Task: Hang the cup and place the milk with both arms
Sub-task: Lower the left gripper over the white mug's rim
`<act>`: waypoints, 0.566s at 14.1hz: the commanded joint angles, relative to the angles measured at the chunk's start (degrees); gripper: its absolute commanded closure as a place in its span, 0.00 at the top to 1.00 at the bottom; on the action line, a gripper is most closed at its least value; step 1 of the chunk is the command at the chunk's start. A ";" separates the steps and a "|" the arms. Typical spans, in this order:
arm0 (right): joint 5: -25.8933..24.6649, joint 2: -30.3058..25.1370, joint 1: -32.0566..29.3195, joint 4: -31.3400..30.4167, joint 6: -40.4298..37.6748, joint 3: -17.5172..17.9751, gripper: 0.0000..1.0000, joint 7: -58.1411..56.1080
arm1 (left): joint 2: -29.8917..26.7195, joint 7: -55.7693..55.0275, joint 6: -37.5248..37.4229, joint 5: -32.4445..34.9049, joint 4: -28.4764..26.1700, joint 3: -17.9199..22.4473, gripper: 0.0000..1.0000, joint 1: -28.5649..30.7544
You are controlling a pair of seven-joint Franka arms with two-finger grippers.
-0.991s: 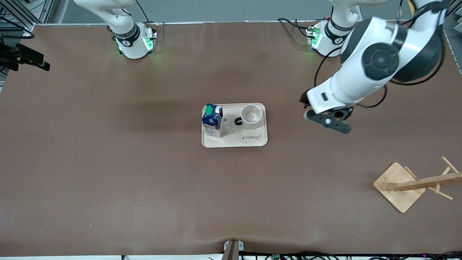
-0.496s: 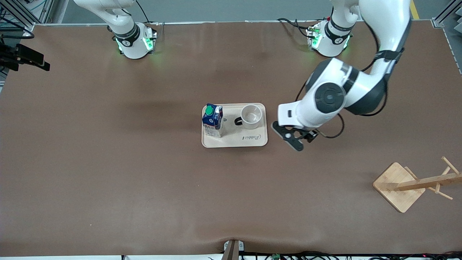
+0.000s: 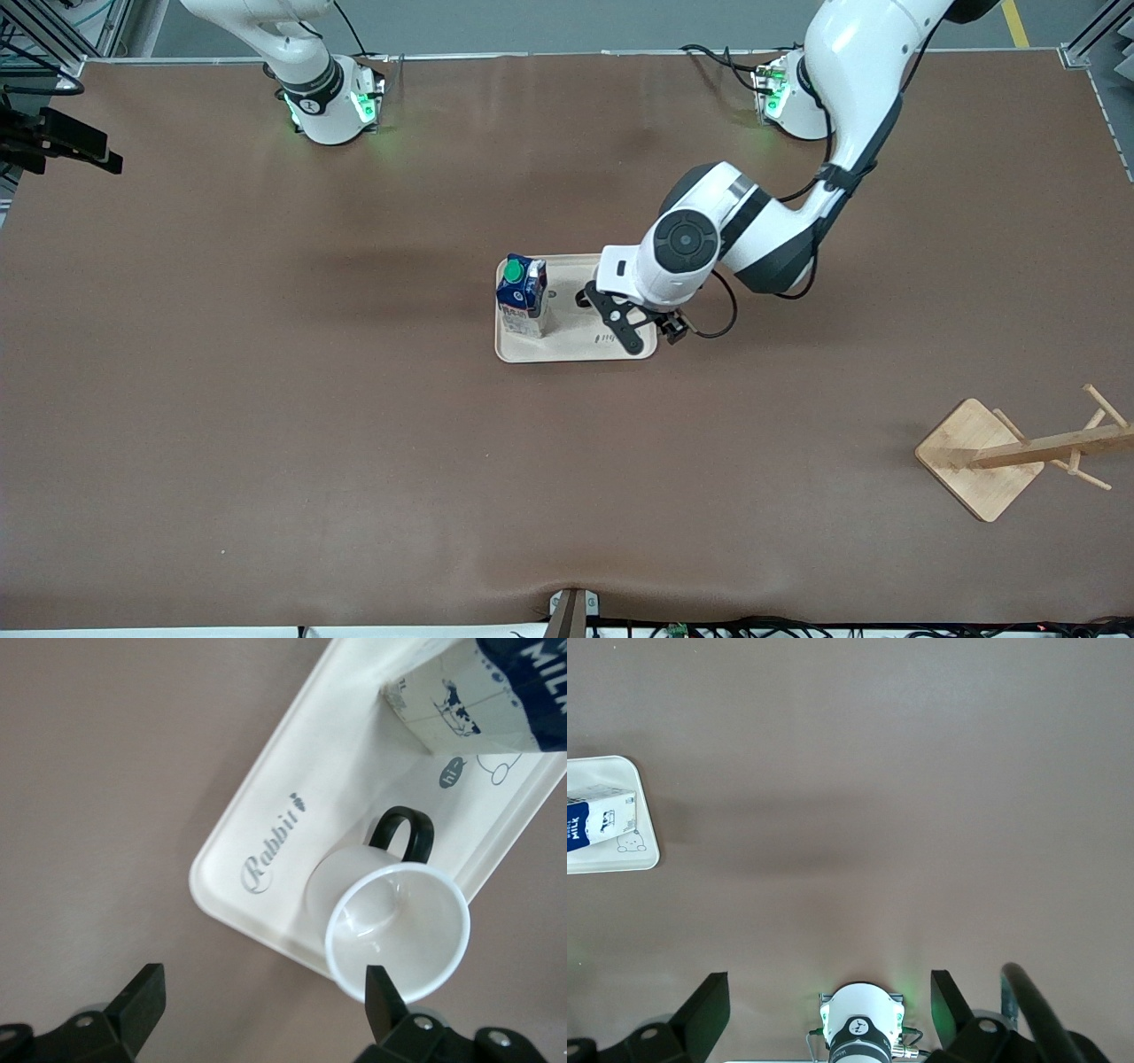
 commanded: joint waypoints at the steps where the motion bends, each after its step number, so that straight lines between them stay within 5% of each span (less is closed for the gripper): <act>1: 0.74 -1.05 -0.20 -0.82 -0.26 0.08 1.00 0.91 | 3.17 -0.33 3.25 1.51 0.52 -0.37 0.95 -0.63; 3: 0.74 -0.96 -0.20 -0.73 -0.26 0.08 1.00 0.91 | 3.96 -0.33 3.97 1.51 0.17 -0.37 0.87 -1.51; 8: 0.74 -0.96 -0.55 -0.73 -0.26 0.08 1.00 0.91 | 3.71 -0.07 3.97 1.60 -2.81 -0.37 0.86 -1.61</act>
